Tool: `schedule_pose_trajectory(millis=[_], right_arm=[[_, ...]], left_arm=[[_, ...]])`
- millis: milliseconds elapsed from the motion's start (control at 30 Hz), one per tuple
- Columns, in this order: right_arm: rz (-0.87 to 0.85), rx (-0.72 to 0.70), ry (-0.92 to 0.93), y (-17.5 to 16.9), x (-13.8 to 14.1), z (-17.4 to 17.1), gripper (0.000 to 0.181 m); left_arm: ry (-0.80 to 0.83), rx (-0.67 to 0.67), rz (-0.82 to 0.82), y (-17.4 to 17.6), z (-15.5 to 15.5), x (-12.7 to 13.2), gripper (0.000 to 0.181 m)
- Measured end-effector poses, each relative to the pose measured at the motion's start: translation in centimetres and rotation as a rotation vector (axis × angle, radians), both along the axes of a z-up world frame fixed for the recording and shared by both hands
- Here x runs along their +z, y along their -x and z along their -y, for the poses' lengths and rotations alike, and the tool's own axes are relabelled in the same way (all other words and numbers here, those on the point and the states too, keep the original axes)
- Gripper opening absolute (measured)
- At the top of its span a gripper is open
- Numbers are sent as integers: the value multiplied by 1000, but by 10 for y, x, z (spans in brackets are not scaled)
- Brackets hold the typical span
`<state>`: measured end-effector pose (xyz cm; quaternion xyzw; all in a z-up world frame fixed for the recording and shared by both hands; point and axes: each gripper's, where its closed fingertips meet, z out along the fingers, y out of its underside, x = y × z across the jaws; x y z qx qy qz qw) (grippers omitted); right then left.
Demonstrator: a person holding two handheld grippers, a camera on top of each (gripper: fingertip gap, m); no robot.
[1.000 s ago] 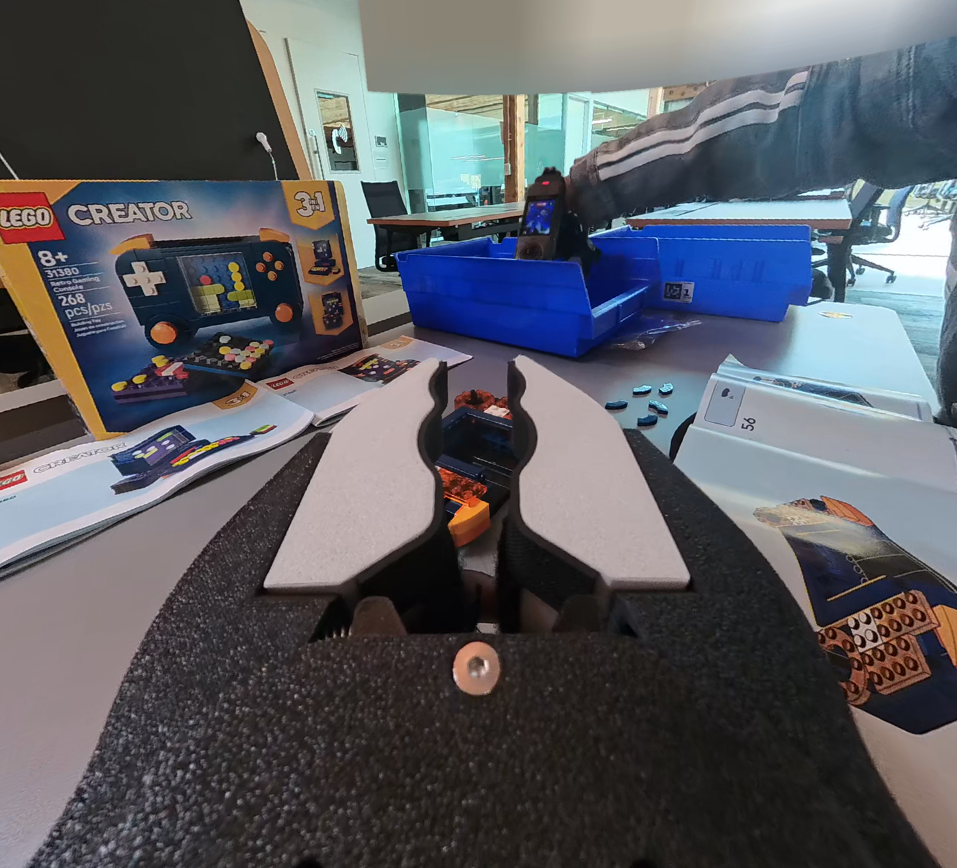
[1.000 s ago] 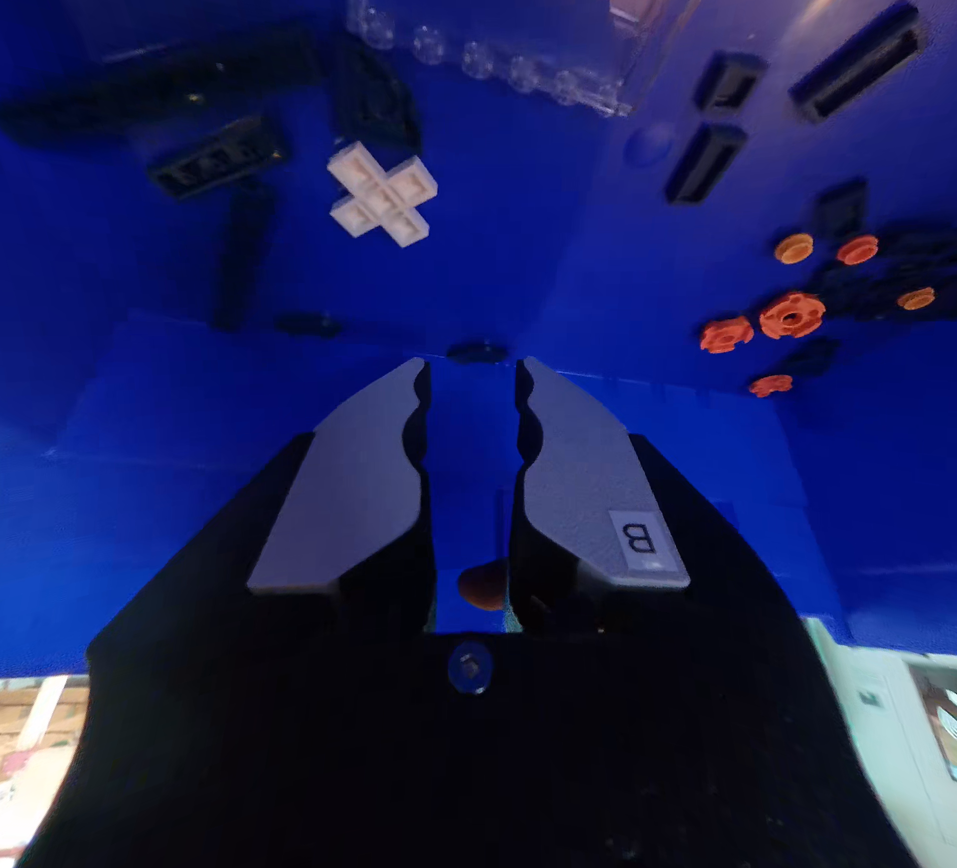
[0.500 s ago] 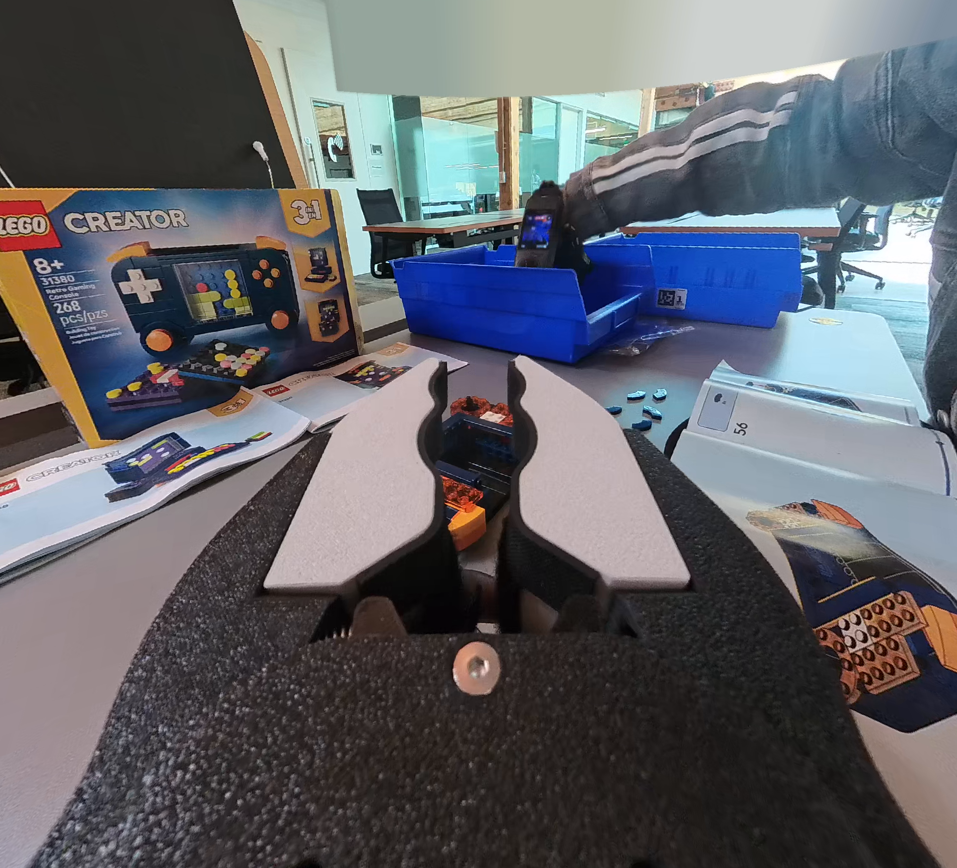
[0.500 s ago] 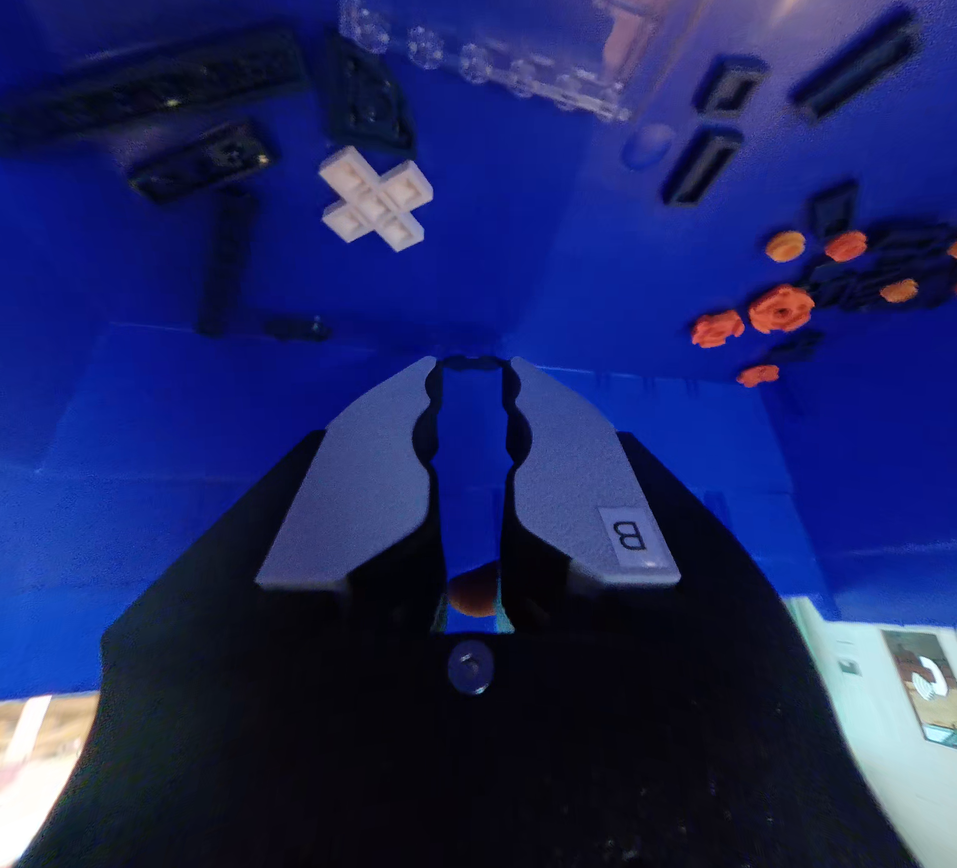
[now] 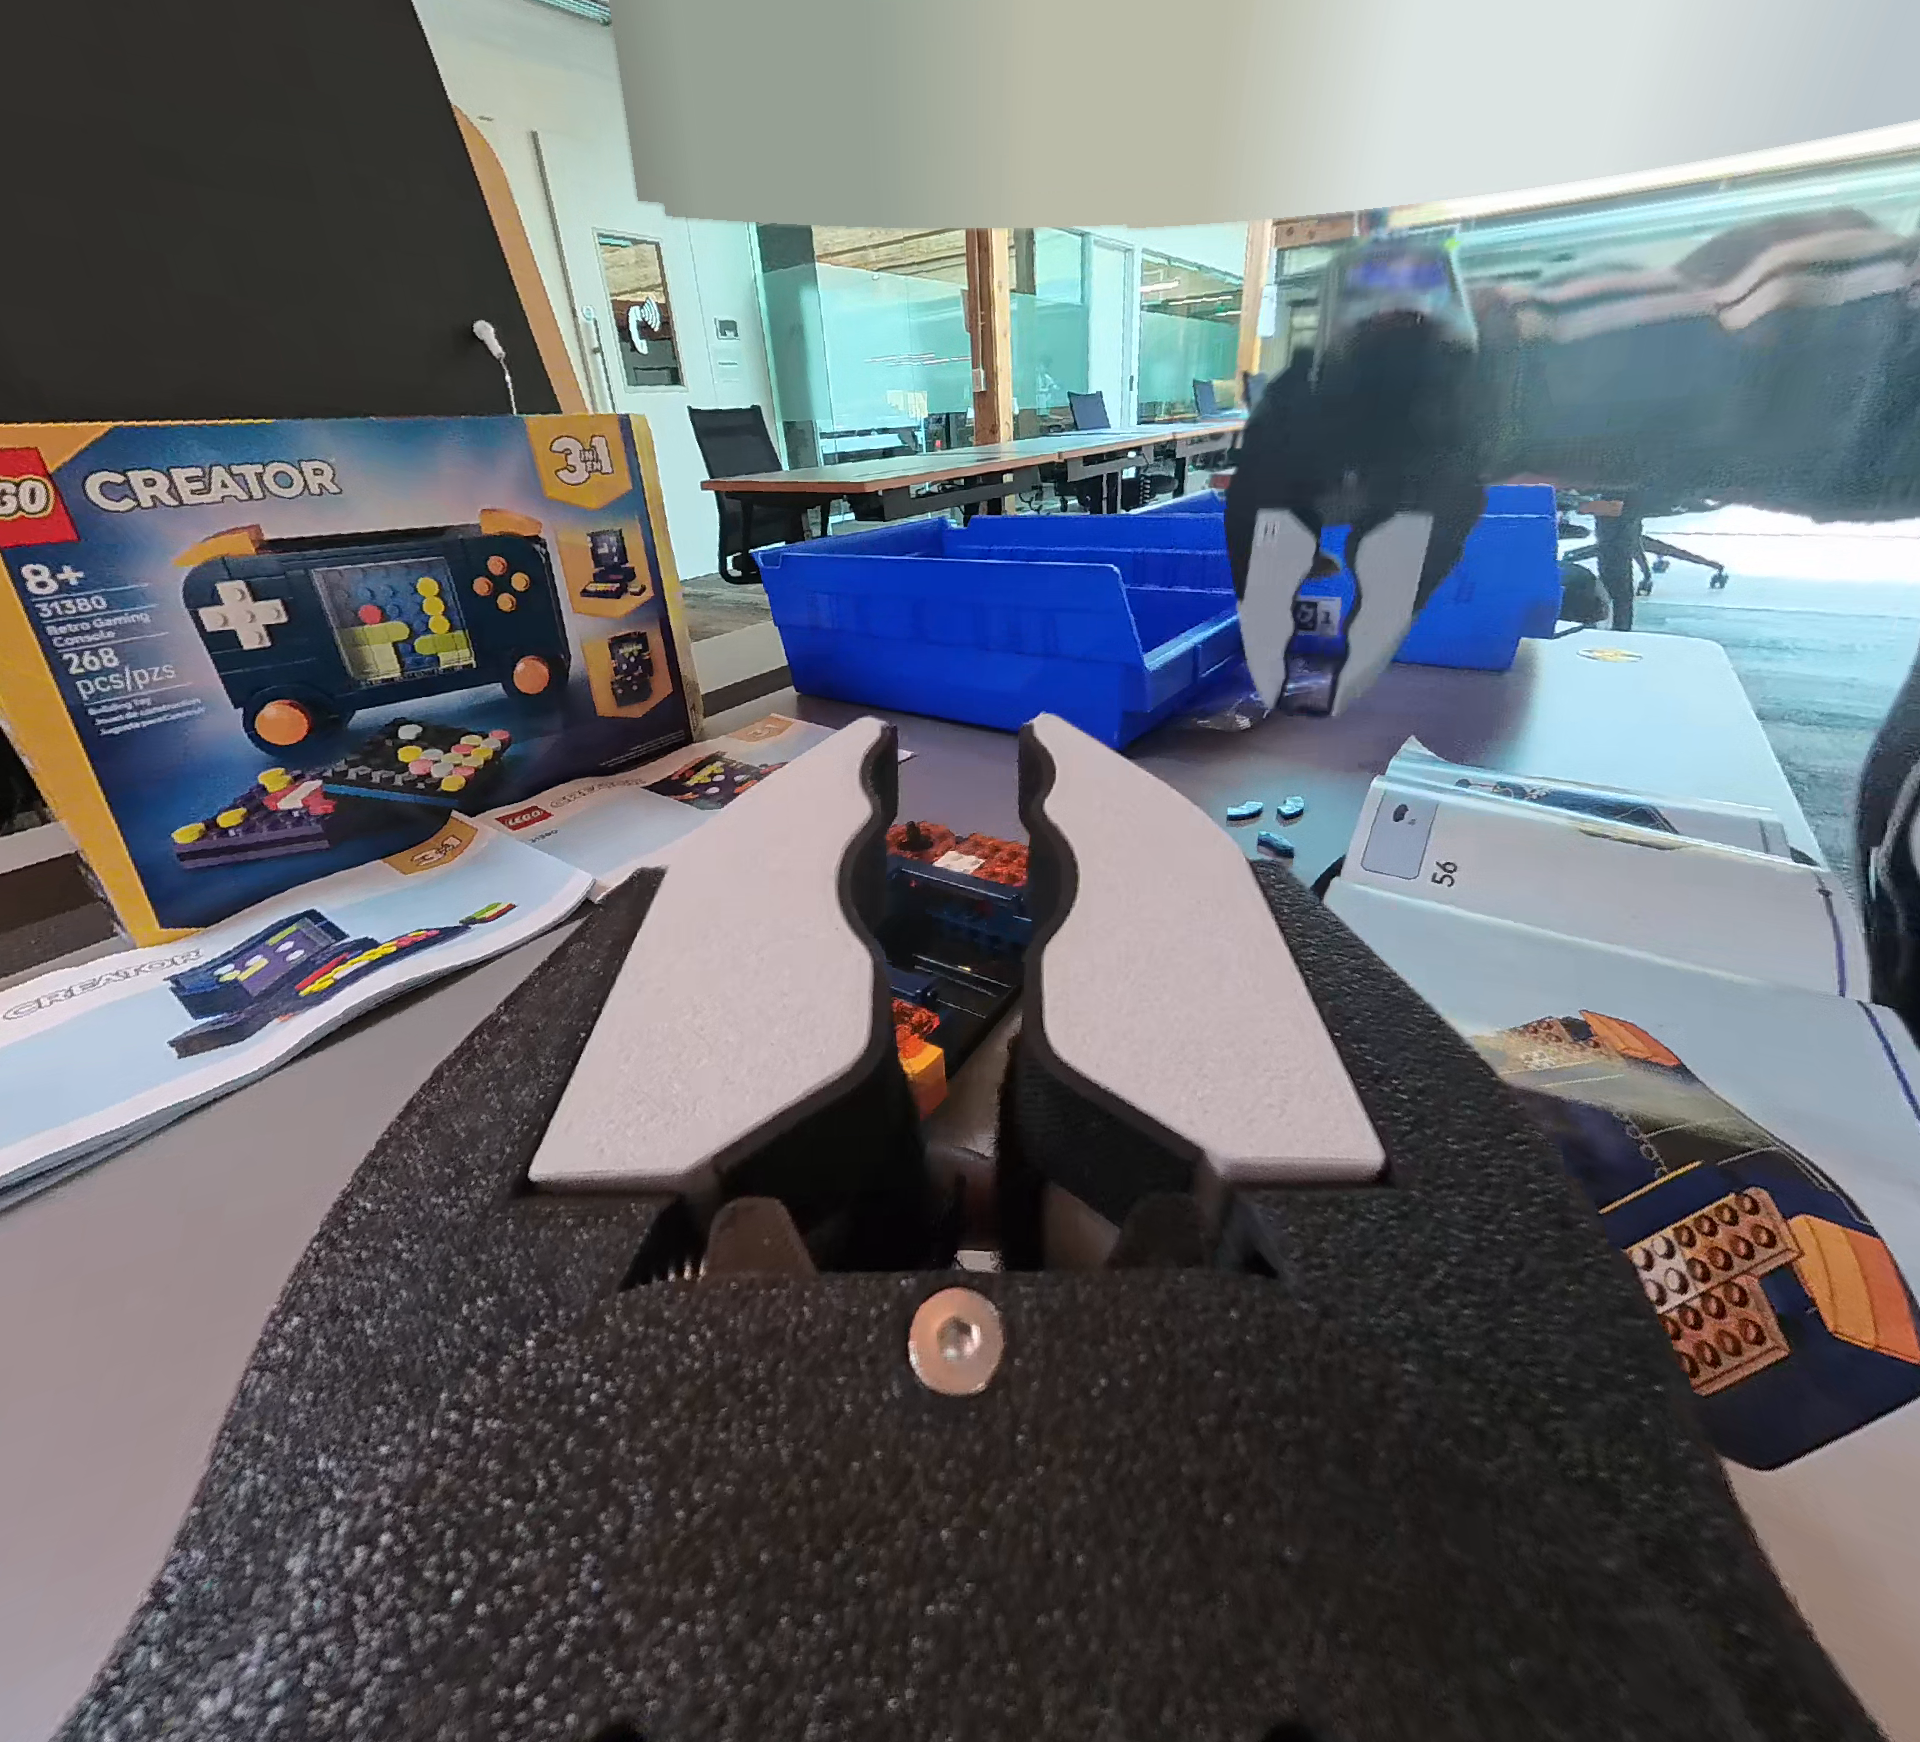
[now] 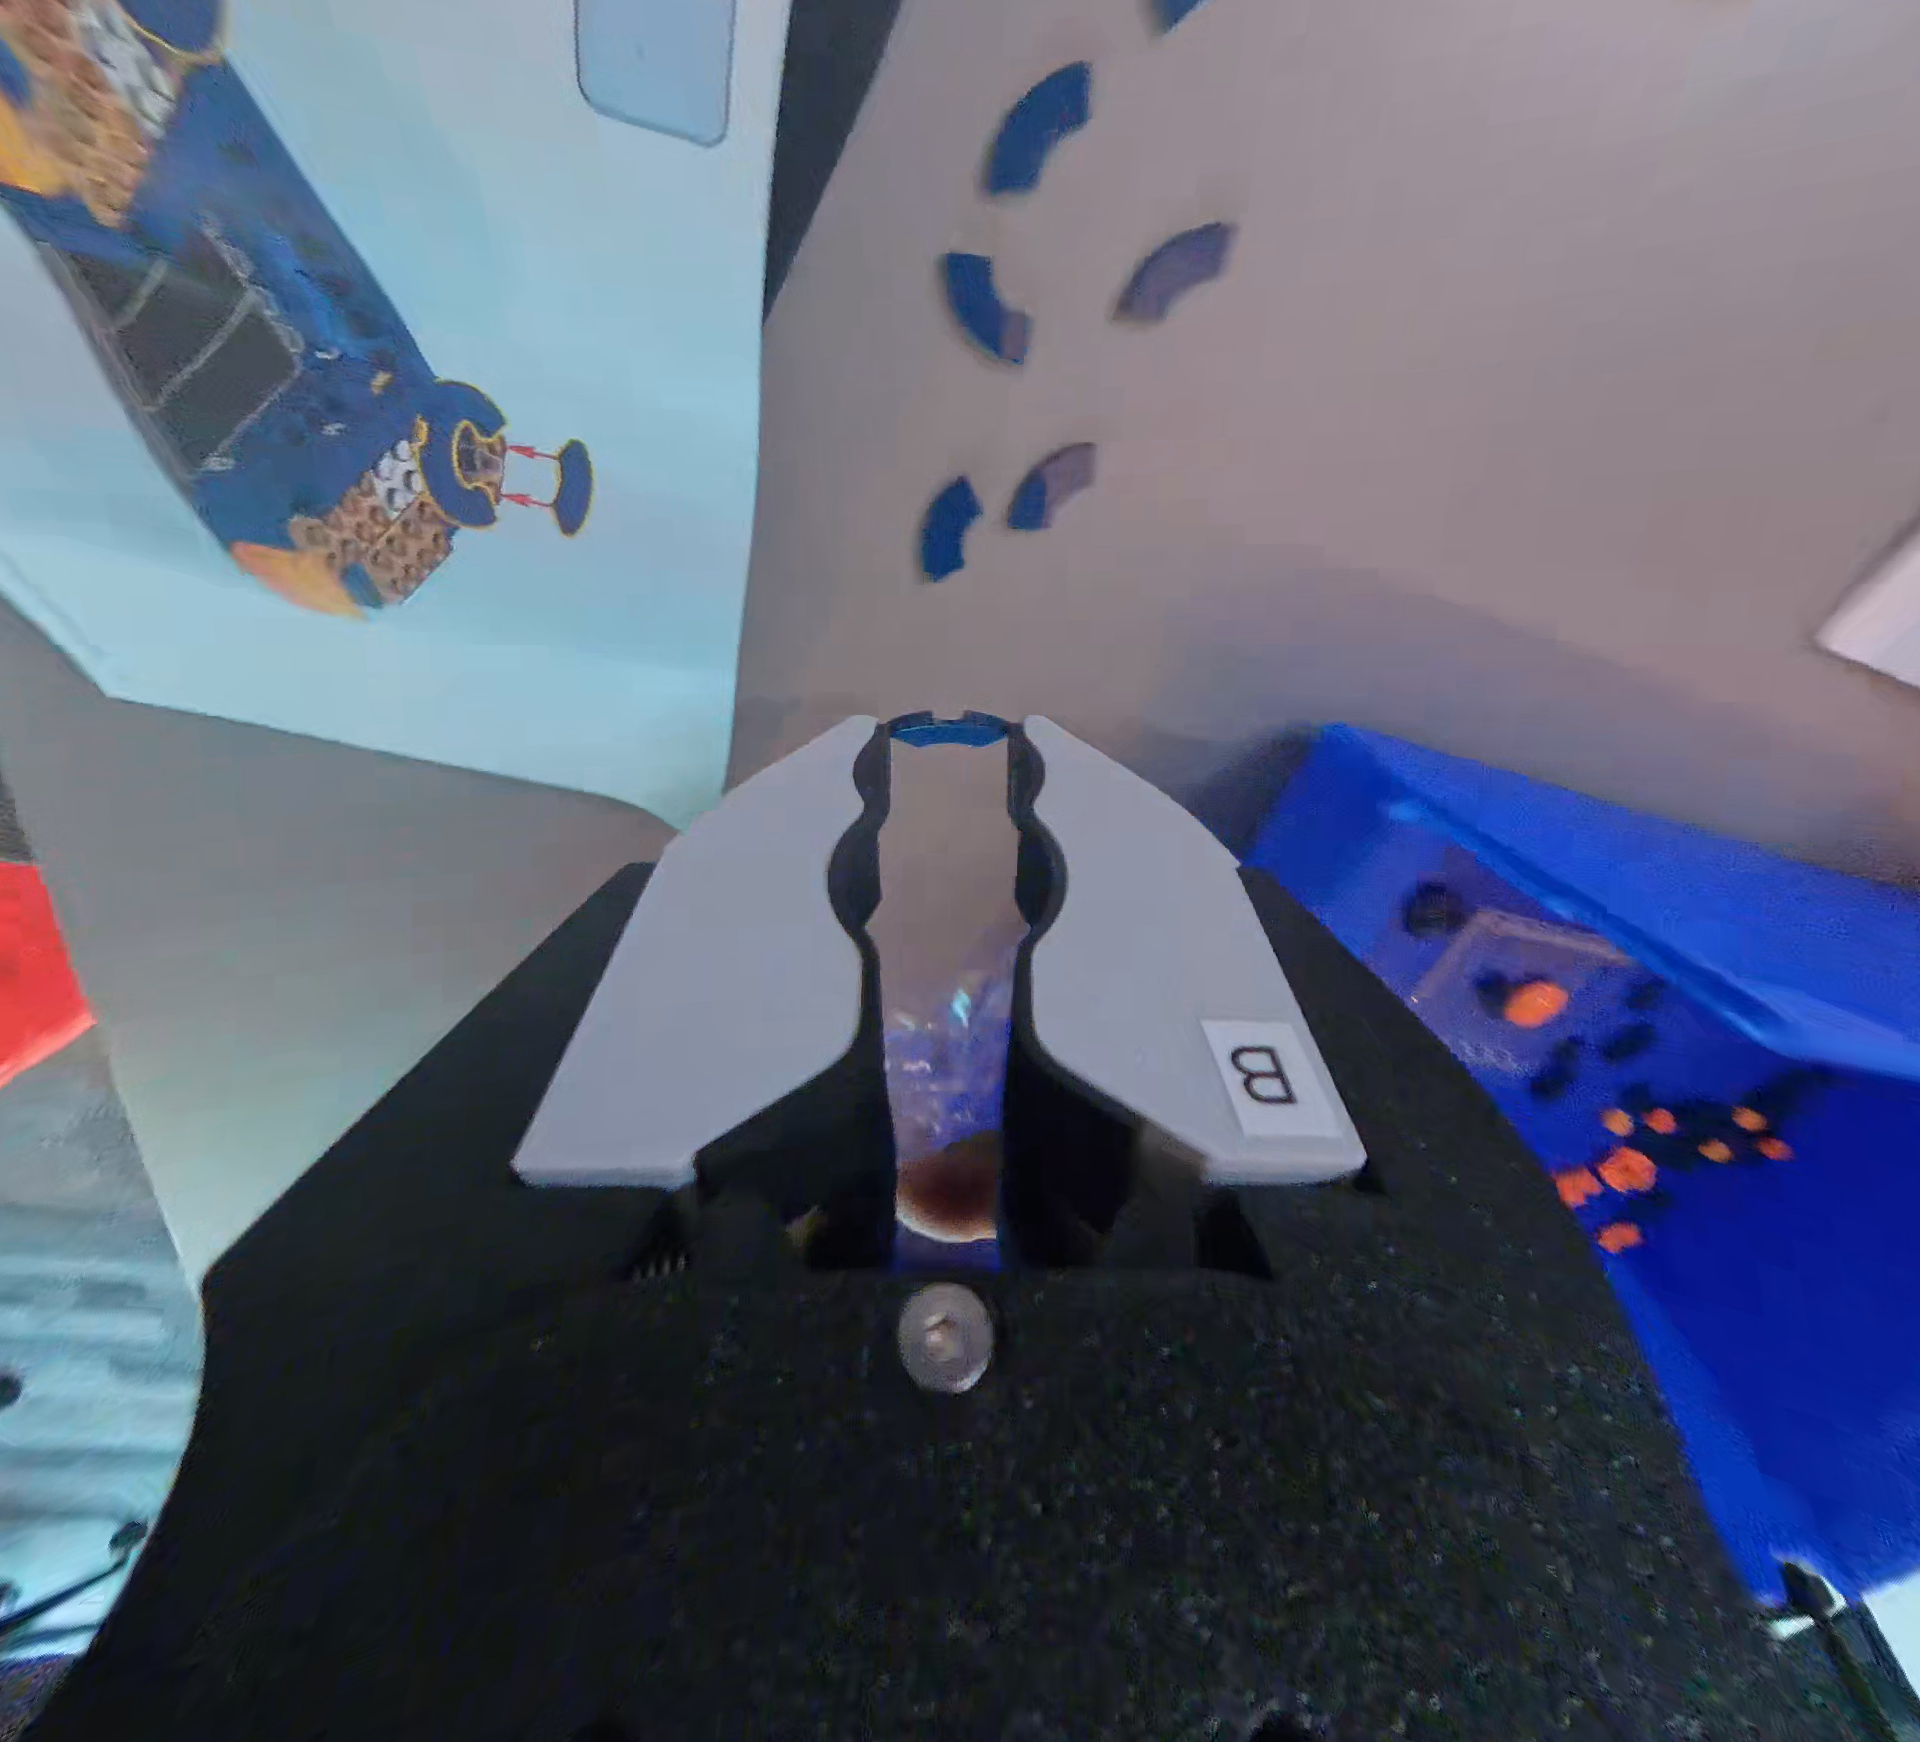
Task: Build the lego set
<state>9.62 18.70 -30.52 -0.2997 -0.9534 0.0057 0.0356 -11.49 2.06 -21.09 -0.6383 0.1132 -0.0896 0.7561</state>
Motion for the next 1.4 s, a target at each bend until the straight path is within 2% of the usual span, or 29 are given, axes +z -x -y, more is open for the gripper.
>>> schedule_pose_trajectory(millis=[67,267,467,533,633,767,833,933,1033,1133,1400], right_arm=[[18,-8,7,-1,-15,3,21],[84,-22,-1,-1,-33,0,21],[70,-48,62,3,-34,5,25],[53,-66,95,3,-19,3,27],[0,-112,143,4,23,-14,30],[-5,-267,85,-4,82,-83,32],[-35,-318,6,-4,93,-126,29],[104,-346,-64,-13,67,-163,30],[249,-233,-186,-21,24,-186,26],[385,-180,-288,-34,-3,-203,25],[477,-162,-381,-45,-24,-218,31]], left_arm=[[-2,-6,-9,-2,0,0,22],[-10,8,-15,0,2,2,22],[-12,8,-13,0,2,3,22],[-12,4,-17,-1,2,3,22],[-16,3,-12,-1,3,3,22],[-13,-2,-15,-2,3,3,22],[-8,1,-18,-2,2,2,22],[-8,6,-15,0,3,2,22],[-1,16,-11,2,2,1,22],[3,21,-7,4,2,0,22],[14,15,-3,4,0,-2,22]])
